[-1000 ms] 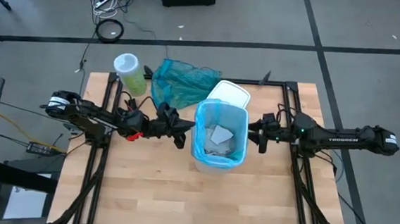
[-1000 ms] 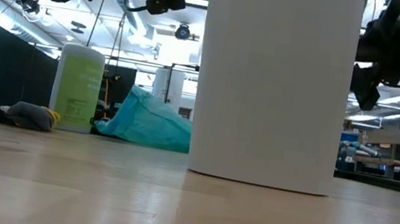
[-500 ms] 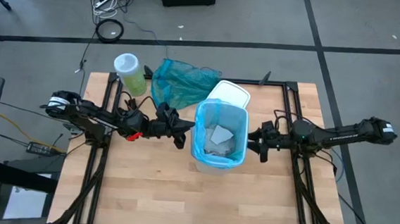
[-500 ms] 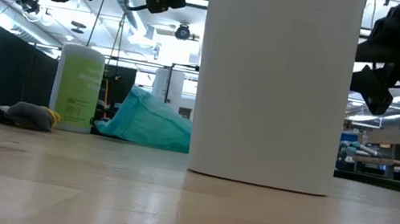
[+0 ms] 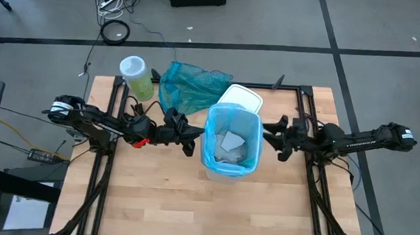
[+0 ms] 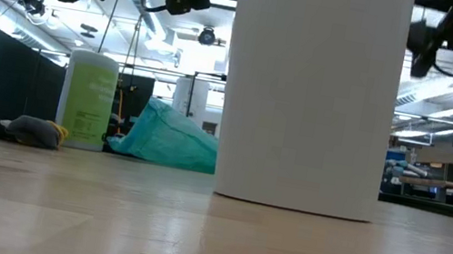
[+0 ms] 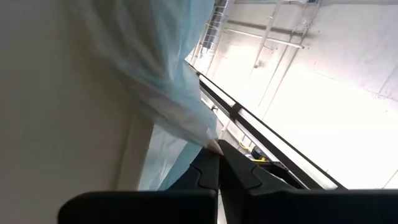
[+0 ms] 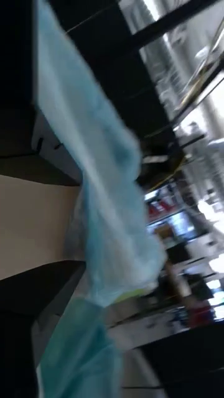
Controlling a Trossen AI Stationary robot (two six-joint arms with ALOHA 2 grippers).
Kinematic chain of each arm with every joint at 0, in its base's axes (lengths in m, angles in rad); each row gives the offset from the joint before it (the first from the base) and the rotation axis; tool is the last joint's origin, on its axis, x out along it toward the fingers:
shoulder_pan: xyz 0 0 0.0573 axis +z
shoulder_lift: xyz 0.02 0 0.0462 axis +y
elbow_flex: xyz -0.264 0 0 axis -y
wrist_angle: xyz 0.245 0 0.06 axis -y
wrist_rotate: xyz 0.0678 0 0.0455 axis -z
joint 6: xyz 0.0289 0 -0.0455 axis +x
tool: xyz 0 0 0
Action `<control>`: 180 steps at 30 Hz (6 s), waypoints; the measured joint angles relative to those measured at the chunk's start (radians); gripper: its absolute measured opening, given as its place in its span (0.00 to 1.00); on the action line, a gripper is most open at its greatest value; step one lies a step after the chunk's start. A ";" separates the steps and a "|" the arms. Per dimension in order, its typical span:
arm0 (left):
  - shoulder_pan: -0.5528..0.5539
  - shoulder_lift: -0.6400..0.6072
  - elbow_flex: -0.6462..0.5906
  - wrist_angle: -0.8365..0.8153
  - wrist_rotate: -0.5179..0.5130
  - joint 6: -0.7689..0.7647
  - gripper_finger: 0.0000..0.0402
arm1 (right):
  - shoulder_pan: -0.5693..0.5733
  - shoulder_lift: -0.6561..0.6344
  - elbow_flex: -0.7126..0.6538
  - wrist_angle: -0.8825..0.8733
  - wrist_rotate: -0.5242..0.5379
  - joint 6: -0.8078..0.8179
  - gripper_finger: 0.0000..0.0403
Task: Place trash/remove bag and relplace
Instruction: Remove the light blue trash bag from the white trash bin
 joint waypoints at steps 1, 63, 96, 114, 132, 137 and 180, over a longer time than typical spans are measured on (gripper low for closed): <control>0.000 0.000 0.000 0.000 0.000 0.002 0.02 | 0.000 0.001 0.000 0.032 0.000 -0.025 0.49; -0.009 0.000 0.142 -0.097 -0.009 0.131 0.02 | 0.276 0.012 0.000 -0.278 0.377 0.028 0.46; 0.028 0.000 0.336 -0.169 -0.186 0.241 0.02 | 0.276 -0.007 0.031 0.605 0.086 -0.745 0.46; 0.223 0.018 0.709 -0.700 -0.017 0.465 0.02 | 0.262 -0.038 0.397 0.432 -0.294 -1.186 0.44; 0.385 0.030 1.001 -0.834 0.063 0.674 0.02 | 0.233 0.126 0.969 -0.153 -0.146 -1.551 0.07; 0.414 0.096 1.052 -0.831 0.070 0.656 0.02 | 0.205 0.203 1.123 -0.279 -0.145 -1.650 0.01; 0.672 0.533 1.761 -1.039 0.438 0.646 0.02 | -0.670 0.966 1.943 -0.997 -0.233 -1.272 0.00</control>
